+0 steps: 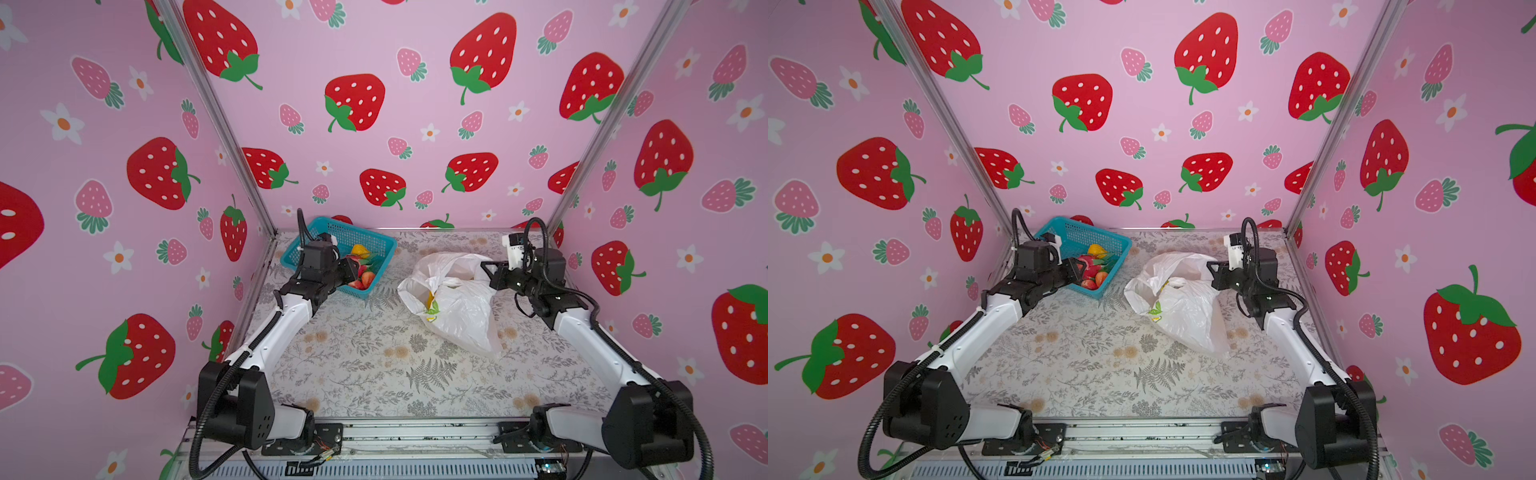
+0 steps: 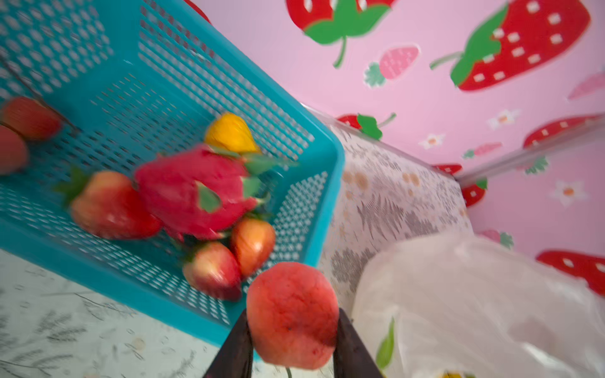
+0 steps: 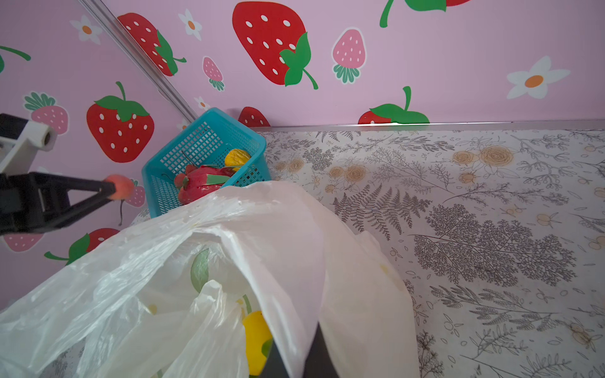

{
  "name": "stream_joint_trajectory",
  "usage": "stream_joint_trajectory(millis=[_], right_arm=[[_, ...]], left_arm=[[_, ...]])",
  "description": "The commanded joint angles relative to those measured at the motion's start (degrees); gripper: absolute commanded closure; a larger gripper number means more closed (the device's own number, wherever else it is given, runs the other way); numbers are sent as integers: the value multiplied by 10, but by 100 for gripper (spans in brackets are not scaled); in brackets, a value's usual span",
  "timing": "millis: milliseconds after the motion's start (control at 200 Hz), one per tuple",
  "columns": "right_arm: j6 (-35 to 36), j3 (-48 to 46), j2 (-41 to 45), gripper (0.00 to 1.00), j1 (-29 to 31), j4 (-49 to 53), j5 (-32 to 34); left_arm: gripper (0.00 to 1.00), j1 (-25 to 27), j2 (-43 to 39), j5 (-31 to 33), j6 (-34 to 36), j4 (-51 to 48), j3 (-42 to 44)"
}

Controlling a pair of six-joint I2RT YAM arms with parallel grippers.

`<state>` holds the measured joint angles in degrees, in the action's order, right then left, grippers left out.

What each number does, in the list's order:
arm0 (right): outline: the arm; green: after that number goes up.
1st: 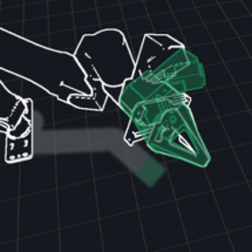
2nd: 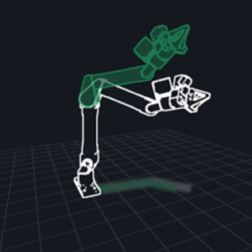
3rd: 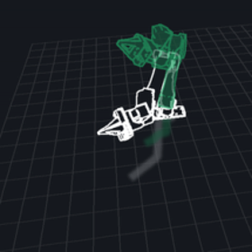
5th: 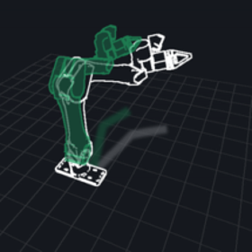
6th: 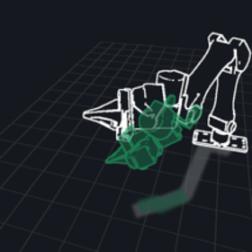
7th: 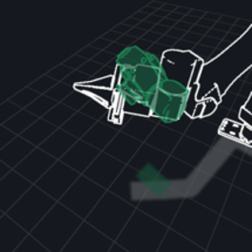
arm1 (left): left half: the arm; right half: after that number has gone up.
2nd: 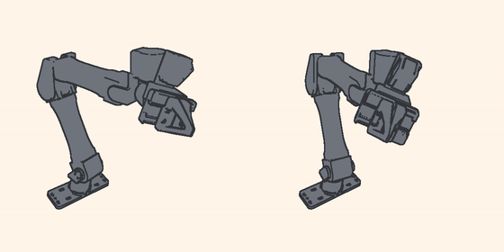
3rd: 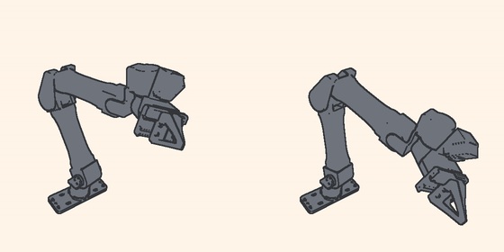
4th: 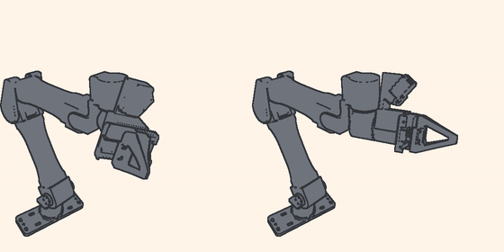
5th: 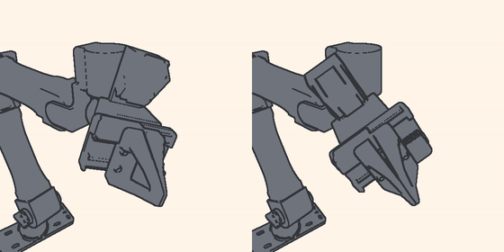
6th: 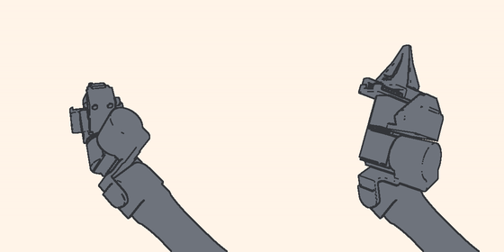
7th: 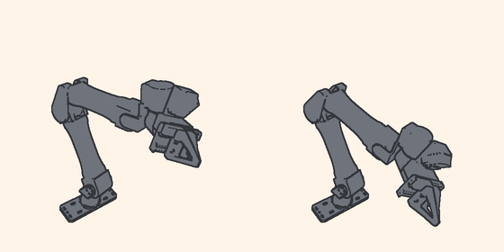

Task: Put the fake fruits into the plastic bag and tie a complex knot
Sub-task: 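Carry the red peach with the left gripper to the bag mouth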

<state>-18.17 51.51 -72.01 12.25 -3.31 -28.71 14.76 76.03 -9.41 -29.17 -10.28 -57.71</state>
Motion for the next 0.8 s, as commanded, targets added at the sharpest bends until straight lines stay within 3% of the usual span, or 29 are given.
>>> stream_joint_trajectory(millis=[0, 135, 330, 795], right_arm=[[-1, -9, 16, 100, -3, -14, -11], [-2, -10, 20, 100, -3, -15, -10], [0, -9, 29, 100, -3, -7, -7], [3, -4, 32, 100, -3, 3, 2]], left_arm=[[62, 66, -73, 10, 1, 31, 35], [62, 143, -105, -24, 13, 49, 43], [63, 205, -58, -55, 72, 37, -11], [65, 229, 61, -68, 158, 12, -71]])
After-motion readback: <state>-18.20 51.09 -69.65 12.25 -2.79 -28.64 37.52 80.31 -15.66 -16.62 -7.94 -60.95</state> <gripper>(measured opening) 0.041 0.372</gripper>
